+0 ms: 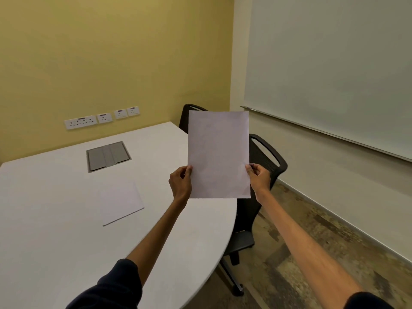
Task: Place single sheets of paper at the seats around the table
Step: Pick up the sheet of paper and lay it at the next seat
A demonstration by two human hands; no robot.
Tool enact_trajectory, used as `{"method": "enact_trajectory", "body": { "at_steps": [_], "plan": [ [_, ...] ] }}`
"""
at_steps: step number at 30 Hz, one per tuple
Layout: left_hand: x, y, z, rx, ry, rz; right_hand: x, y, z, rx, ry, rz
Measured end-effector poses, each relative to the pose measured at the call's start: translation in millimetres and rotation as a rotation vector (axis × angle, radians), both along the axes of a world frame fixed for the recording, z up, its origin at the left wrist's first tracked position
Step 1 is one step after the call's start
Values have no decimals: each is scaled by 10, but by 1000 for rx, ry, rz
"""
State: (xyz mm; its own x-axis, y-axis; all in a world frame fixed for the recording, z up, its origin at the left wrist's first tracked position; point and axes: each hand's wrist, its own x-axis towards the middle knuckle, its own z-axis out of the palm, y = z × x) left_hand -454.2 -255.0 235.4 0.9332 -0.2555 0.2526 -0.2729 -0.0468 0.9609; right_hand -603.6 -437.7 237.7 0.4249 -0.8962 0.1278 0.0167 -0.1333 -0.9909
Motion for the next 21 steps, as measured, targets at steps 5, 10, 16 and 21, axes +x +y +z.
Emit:
{"method": "enact_trajectory", "body": {
  "at_steps": [5,10,16,21],
  "plan": [
    [-210,-413,-87,26,-9,-43,-293,-390,-117,34,-12,-25],
    [-282,-973,-129,23,9,-57,-338,-961,-167,53,-14,-20],
    [-200,-1693,-104,17,6,-20,-197,-1736,-146,37,-14,32],
    [-37,-2234,11,-9,2,17,2,-2313,-47,20,10,74]
  ]
}}
